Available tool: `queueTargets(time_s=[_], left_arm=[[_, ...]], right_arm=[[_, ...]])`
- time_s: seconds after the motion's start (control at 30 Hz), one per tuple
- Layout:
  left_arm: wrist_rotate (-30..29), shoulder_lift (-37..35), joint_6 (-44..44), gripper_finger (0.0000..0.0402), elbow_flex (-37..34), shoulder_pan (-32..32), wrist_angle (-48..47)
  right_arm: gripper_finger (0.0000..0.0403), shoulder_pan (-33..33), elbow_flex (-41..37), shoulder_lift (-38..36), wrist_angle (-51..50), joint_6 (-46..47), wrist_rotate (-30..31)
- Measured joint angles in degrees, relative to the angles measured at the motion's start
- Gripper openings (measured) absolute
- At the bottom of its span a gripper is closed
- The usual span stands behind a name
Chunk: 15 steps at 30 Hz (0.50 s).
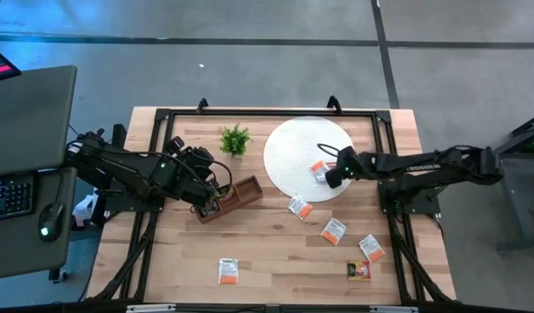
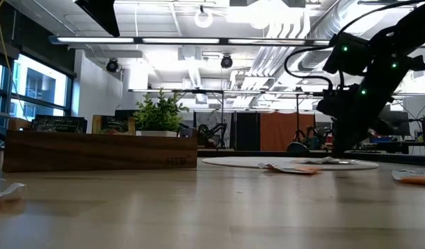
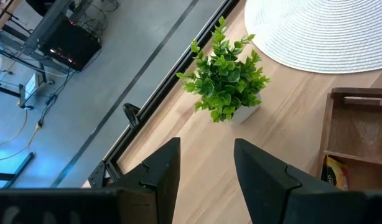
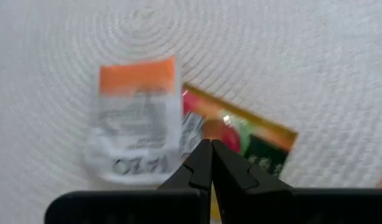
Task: Pick & Place Tea
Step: Put the yellow tea bag into the middle section of the wooden organizer
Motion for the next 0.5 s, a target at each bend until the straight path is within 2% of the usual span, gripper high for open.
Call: queueTargets(time_s=[0.07,0.2,0.5], left_arm=[[0.0,0.0,0.0,0.0147,0.0,0.0,0.0],[0.0,0.0,0.0,0.0147,0.0,0.0,0.0],[0.1,0.0,0.0,0.0147,0.0,0.0,0.0]], right_arm=[[0.0005,0.3,0.0,0.0,-0.7,1.0,1.8],[0.0023,0.2,0.0,0.0,-2.6,0.9,1.5],[0.0122,0.2,0.1,-0.1,-3.8,3.9,3.7]])
